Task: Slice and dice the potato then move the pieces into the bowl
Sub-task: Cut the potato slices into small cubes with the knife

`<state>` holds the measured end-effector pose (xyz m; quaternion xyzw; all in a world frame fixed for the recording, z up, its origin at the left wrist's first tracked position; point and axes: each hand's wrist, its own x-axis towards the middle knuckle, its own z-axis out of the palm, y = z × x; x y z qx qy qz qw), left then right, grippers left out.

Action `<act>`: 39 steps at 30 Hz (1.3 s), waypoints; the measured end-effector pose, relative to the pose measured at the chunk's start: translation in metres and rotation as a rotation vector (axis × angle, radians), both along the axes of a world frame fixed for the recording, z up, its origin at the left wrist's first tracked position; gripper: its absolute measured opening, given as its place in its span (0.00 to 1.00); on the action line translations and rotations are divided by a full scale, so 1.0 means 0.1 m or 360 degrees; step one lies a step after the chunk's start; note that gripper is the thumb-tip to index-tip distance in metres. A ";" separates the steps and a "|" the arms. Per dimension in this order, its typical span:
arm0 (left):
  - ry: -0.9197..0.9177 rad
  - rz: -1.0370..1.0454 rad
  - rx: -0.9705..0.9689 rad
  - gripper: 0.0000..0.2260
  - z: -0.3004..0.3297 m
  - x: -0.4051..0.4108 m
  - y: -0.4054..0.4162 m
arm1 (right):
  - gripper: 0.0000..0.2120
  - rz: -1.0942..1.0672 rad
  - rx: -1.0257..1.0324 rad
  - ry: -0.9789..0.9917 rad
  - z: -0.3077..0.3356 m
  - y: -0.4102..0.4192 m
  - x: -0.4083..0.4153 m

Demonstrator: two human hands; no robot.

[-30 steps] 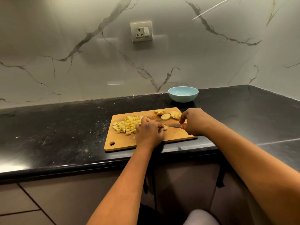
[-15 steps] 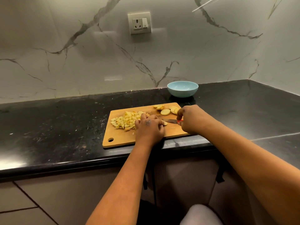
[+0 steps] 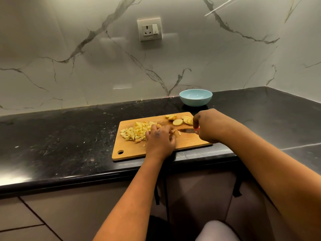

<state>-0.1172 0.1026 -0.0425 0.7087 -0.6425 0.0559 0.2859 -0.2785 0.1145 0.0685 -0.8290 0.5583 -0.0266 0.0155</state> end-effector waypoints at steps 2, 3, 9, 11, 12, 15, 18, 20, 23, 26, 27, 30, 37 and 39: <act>0.0045 0.0029 -0.0056 0.15 -0.01 0.02 -0.01 | 0.17 -0.0031 -0.0012 -0.0097 -0.04 -0.03 0.02; 0.0049 0.0028 -0.0076 0.15 -0.02 0.02 -0.01 | 0.17 -0.0043 -0.0004 -0.0121 -0.07 -0.04 0.04; -0.0037 0.0035 -0.0082 0.16 -0.05 0.02 -0.05 | 0.17 -0.0069 -0.0006 -0.0112 -0.11 -0.10 0.03; -0.0046 0.0038 -0.0062 0.18 -0.04 0.01 -0.05 | 0.16 -0.0067 -0.0018 -0.0089 -0.10 -0.12 0.00; -0.0062 0.0026 -0.0037 0.18 -0.03 0.01 -0.06 | 0.15 -0.0066 -0.0011 -0.0071 -0.10 -0.13 -0.01; -0.0099 -0.0007 0.0028 0.15 -0.02 0.00 -0.07 | 0.15 -0.0079 0.0027 -0.0066 -0.13 -0.12 -0.02; -0.0106 -0.0017 0.0051 0.15 -0.02 -0.01 -0.08 | 0.15 -0.0066 0.0039 -0.0084 -0.13 -0.12 0.01; -0.0064 -0.0005 0.0120 0.18 0.00 -0.02 -0.10 | 0.16 -0.0080 0.0047 -0.0078 -0.14 -0.13 0.02; 0.0040 0.0008 0.0283 0.25 0.06 -0.04 -0.16 | 0.18 -0.0109 0.0067 -0.0046 -0.16 -0.15 0.03; 0.0064 -0.0039 0.0276 0.20 0.09 -0.07 -0.20 | 0.18 -0.0125 0.0064 -0.0020 -0.15 -0.17 0.00; 0.0073 -0.0054 0.0261 0.18 0.09 -0.08 -0.21 | 0.18 -0.0126 0.0058 -0.0024 -0.15 -0.17 -0.01; 0.0167 -0.0062 0.0266 0.15 0.10 -0.11 -0.22 | 0.16 -0.0127 0.0038 -0.0032 -0.14 -0.17 -0.02; 0.0343 0.0190 0.0008 0.08 0.05 -0.07 -0.16 | 0.17 -0.0094 0.0041 -0.0107 -0.13 -0.14 0.00; 0.0261 0.0260 0.0001 0.08 0.04 -0.10 -0.14 | 0.17 -0.0072 0.0033 -0.0142 -0.13 -0.12 0.02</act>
